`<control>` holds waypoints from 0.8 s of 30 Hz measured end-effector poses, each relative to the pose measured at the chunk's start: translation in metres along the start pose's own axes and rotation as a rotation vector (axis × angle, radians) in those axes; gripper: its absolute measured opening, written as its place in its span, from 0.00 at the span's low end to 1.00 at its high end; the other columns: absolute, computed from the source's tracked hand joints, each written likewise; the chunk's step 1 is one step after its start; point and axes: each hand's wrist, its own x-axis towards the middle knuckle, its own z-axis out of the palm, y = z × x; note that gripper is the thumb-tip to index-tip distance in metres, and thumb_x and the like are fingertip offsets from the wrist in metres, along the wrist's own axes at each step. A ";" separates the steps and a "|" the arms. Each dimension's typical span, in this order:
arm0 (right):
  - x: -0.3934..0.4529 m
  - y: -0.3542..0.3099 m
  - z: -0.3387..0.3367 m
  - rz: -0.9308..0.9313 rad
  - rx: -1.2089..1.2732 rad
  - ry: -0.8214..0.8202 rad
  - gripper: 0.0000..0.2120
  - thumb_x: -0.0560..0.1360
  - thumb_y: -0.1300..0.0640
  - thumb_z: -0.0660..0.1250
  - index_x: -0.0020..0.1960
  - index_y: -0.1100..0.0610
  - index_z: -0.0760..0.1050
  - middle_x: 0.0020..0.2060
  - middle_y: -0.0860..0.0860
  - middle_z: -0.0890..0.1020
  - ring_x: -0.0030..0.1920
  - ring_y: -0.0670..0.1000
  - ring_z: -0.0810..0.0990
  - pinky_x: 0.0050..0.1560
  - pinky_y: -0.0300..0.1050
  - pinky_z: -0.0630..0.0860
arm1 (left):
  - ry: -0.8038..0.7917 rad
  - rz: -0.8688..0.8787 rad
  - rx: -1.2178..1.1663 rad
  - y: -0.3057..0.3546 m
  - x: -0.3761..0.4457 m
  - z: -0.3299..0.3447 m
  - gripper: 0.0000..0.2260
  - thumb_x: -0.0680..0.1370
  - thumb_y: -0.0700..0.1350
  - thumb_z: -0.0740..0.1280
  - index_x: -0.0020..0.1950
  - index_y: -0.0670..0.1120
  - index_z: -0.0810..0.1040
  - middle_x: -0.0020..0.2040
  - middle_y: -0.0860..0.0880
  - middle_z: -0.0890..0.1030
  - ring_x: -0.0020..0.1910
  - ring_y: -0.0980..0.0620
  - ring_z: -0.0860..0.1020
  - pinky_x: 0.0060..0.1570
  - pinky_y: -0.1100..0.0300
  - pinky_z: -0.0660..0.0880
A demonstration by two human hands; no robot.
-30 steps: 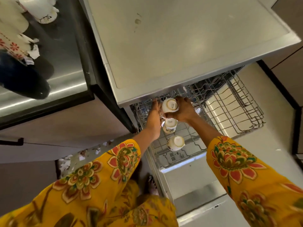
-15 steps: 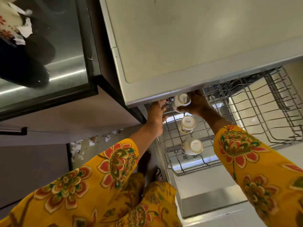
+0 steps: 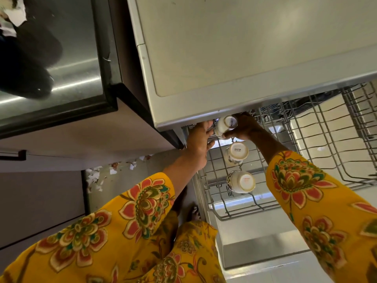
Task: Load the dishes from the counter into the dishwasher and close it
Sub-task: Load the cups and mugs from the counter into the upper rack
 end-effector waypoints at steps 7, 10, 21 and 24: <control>-0.003 -0.004 -0.009 0.010 -0.008 -0.101 0.45 0.62 0.45 0.78 0.72 0.56 0.62 0.68 0.59 0.70 0.67 0.59 0.68 0.67 0.52 0.67 | -0.007 -0.017 0.013 -0.001 -0.007 0.002 0.21 0.82 0.54 0.51 0.70 0.45 0.69 0.71 0.48 0.69 0.68 0.50 0.69 0.65 0.53 0.65; -0.010 -0.007 -0.018 0.030 0.076 -0.033 0.36 0.68 0.45 0.74 0.69 0.58 0.66 0.65 0.59 0.74 0.64 0.60 0.73 0.63 0.50 0.71 | 0.001 -0.016 0.002 0.001 -0.012 0.002 0.21 0.82 0.54 0.52 0.69 0.44 0.69 0.71 0.48 0.70 0.68 0.50 0.69 0.65 0.53 0.65; -0.078 -0.031 -0.018 0.093 0.191 0.310 0.16 0.80 0.55 0.56 0.57 0.60 0.79 0.57 0.59 0.80 0.57 0.59 0.78 0.50 0.42 0.69 | 0.027 0.031 0.018 0.004 -0.040 -0.014 0.19 0.82 0.54 0.53 0.67 0.45 0.73 0.66 0.50 0.74 0.64 0.52 0.71 0.61 0.55 0.67; -0.108 -0.052 0.003 0.050 0.241 0.247 0.16 0.81 0.55 0.56 0.60 0.59 0.77 0.59 0.60 0.79 0.59 0.60 0.77 0.55 0.44 0.71 | 0.082 0.050 -0.028 0.007 -0.054 -0.028 0.17 0.82 0.52 0.54 0.61 0.45 0.76 0.57 0.51 0.77 0.53 0.54 0.73 0.48 0.59 0.69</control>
